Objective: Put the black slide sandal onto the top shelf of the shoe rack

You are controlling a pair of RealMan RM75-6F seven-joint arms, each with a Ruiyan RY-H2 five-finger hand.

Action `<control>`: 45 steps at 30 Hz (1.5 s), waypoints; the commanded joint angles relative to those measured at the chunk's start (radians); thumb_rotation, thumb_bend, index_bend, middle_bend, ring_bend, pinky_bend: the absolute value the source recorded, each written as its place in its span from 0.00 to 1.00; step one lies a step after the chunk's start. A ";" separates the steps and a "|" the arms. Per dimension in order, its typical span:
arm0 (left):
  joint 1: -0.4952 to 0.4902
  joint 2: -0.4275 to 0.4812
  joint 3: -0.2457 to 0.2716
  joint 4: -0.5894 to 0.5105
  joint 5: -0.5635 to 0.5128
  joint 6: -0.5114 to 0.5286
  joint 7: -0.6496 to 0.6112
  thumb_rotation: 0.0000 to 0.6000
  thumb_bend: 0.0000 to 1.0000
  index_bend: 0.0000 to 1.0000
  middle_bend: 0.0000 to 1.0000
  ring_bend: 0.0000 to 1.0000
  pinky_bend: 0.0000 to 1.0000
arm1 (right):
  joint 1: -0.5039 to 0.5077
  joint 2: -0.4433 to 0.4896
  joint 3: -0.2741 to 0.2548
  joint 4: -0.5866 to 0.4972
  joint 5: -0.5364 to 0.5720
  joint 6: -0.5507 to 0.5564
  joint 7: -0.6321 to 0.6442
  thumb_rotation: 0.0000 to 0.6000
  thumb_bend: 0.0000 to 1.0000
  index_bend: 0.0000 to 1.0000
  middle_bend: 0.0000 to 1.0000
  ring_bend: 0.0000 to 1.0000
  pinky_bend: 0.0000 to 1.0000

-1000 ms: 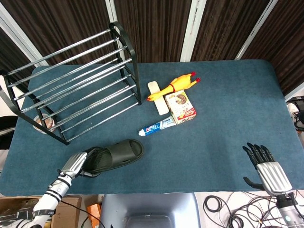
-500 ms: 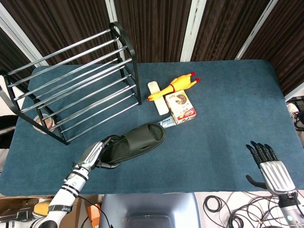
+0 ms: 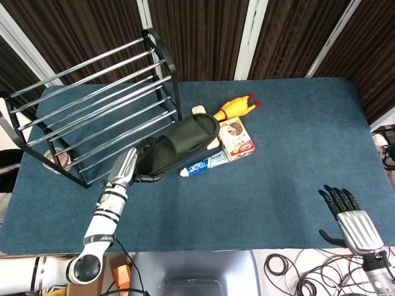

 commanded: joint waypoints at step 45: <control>-0.086 0.068 -0.080 0.188 -0.246 0.127 0.207 1.00 0.31 0.44 0.65 0.75 0.89 | -0.002 0.001 0.003 -0.004 0.006 -0.002 -0.006 1.00 0.16 0.00 0.00 0.00 0.00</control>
